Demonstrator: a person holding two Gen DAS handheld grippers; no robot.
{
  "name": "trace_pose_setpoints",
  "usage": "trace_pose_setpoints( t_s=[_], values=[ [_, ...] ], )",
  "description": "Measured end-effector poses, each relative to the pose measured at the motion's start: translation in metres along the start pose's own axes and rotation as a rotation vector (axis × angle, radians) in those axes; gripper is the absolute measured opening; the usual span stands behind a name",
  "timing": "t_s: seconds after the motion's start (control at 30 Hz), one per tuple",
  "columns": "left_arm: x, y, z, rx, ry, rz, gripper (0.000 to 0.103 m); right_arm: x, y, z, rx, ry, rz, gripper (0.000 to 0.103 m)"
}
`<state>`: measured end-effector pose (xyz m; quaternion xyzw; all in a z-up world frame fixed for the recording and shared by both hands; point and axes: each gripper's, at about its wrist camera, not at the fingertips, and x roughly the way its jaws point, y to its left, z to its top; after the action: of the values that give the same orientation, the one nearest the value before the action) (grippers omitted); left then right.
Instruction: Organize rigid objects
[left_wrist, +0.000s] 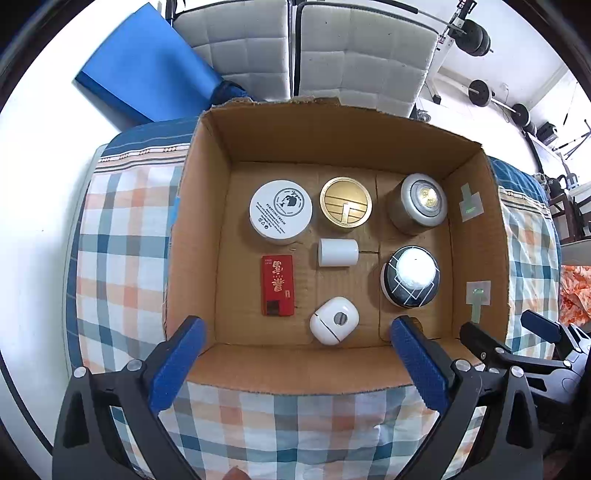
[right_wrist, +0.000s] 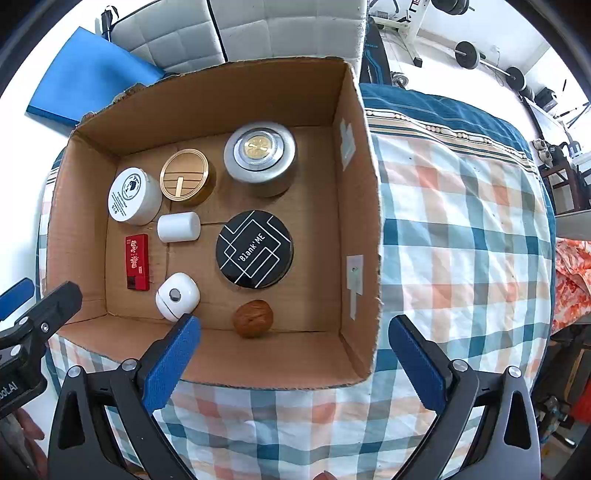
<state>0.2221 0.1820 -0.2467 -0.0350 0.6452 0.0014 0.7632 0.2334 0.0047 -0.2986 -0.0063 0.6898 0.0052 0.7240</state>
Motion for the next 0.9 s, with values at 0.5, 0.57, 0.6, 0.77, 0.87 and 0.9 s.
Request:
trace_pose_setpoints(
  t_s=[0.5,0.57,0.6,0.77,0.87,0.9],
  values=[
    [-0.123,-0.015,-0.038,0.022,-0.197,0.008,0.103,-0.107,-0.012,-0.047,-0.035,-0.16,0.052,0.103],
    [-0.144,-0.019,-0.046,0.034,-0.219,0.003,0.103,-0.133,-0.015,-0.06,-0.036,-0.19,0.069,0.103],
    [-0.155,-0.021,-0.051,0.039,-0.233,-0.001,0.103,-0.145,-0.016,-0.066,-0.036,-0.207,0.074,0.103],
    [-0.196,-0.025,-0.069,0.039,-0.28,-0.011,0.103,-0.201,-0.023,-0.094,-0.045,-0.287,0.085,0.103],
    [-0.215,-0.026,-0.078,0.023,-0.299,-0.032,0.103,-0.227,-0.028,-0.107,-0.037,-0.324,0.085,0.103],
    [-0.221,-0.026,-0.082,0.019,-0.304,-0.037,0.103,-0.234,-0.03,-0.111,-0.036,-0.333,0.086,0.103]
  ],
)
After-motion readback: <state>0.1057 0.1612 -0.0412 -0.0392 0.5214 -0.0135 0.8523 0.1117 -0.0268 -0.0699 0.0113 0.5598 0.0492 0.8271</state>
